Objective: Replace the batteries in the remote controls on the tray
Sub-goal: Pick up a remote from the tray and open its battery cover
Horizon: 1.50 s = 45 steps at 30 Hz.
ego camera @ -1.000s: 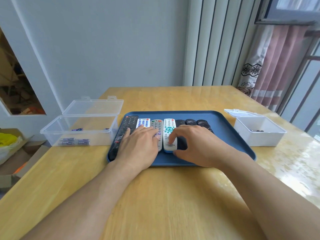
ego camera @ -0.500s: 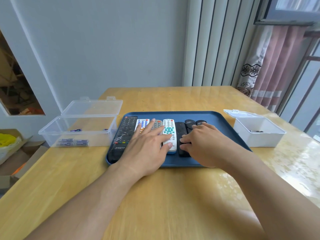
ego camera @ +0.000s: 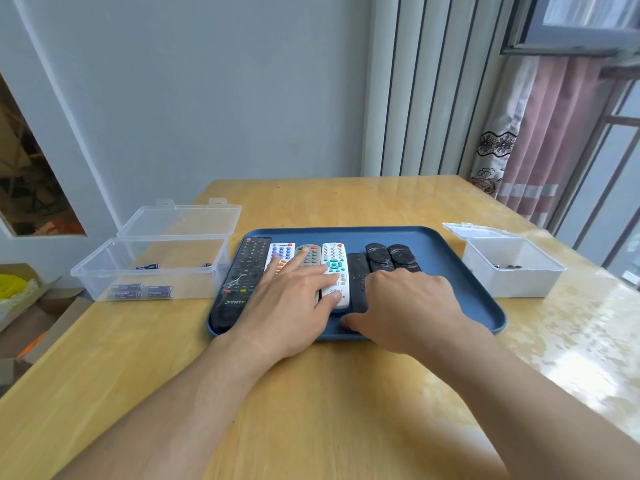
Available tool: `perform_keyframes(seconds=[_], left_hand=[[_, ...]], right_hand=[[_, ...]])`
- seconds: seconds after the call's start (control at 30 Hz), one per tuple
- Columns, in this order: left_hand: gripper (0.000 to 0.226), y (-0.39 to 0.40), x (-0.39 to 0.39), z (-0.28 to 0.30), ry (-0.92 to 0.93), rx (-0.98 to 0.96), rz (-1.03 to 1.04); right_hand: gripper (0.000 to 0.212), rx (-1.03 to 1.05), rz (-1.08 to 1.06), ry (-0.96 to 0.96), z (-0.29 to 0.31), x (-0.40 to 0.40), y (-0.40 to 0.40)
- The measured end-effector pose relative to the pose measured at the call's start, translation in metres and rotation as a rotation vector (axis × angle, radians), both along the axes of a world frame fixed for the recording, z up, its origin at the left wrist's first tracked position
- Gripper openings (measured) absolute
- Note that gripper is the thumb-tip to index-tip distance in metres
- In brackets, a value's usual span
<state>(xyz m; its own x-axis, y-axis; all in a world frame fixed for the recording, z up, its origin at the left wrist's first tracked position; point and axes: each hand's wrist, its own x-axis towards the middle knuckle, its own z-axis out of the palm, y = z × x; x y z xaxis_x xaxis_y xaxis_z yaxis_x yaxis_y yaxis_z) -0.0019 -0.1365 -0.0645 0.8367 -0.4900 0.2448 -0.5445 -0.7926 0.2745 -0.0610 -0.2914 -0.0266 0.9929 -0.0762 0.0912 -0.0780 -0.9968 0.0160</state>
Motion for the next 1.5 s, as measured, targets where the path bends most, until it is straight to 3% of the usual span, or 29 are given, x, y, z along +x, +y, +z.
perform_keyframes(seconds=[0.1, 0.47, 0.63, 0.73, 0.8, 0.87, 0.93, 1.0, 1.1, 1.2, 1.4, 1.5], left_hand=[[0.043, -0.001, -0.001, 0.001, 0.017, -0.013, 0.008], [0.045, 0.0, -0.002, 0.002, 0.011, 0.006, 0.008], [0.048, 0.001, 0.001, 0.002, -0.148, -0.115, -0.009], [0.047, -0.004, -0.002, 0.005, -0.142, -0.407, 0.025], [0.043, -0.011, -0.008, 0.01, 0.067, -0.85, 0.0], [0.03, -0.015, -0.011, 0.017, 0.193, -1.263, 0.043], [0.019, -0.014, -0.011, 0.023, 0.262, -1.5, 0.105], [0.012, -0.011, -0.009, 0.026, 0.339, -1.616, 0.075], [0.015, -0.011, -0.009, 0.025, 0.4, -1.653, 0.025], [0.021, -0.013, -0.01, 0.024, 0.401, -1.643, -0.009], [0.016, -0.012, -0.011, 0.024, 0.378, -1.594, 0.008], [0.015, -0.012, -0.011, 0.022, 0.344, -1.566, 0.017]], right_hand=[[0.035, 0.056, -0.013, -0.036, 0.0, -0.001, 0.002], [0.024, 0.162, -0.053, -0.208, 0.0, 0.006, 0.0], [0.024, 0.239, -0.083, -0.463, 0.008, 0.013, -0.01], [0.023, 0.643, 0.083, -0.525, 0.013, 0.013, -0.011], [0.014, 0.924, 0.205, -0.443, 0.013, 0.013, -0.006], [0.008, 1.074, 0.26, -0.395, 0.009, 0.014, -0.002], [0.006, 1.273, 0.242, -0.357, 0.005, 0.015, 0.001], [0.015, 1.504, 0.162, -0.311, 0.003, 0.017, 0.002], [0.033, 1.78, 0.109, -0.207, 0.001, 0.021, -0.002], [0.059, 1.798, 0.113, -0.162, -0.002, 0.024, -0.006], [0.033, 1.649, 0.063, -0.222, -0.005, 0.025, -0.007], [0.031, 1.606, 0.048, -0.228, -0.005, 0.025, -0.006]])
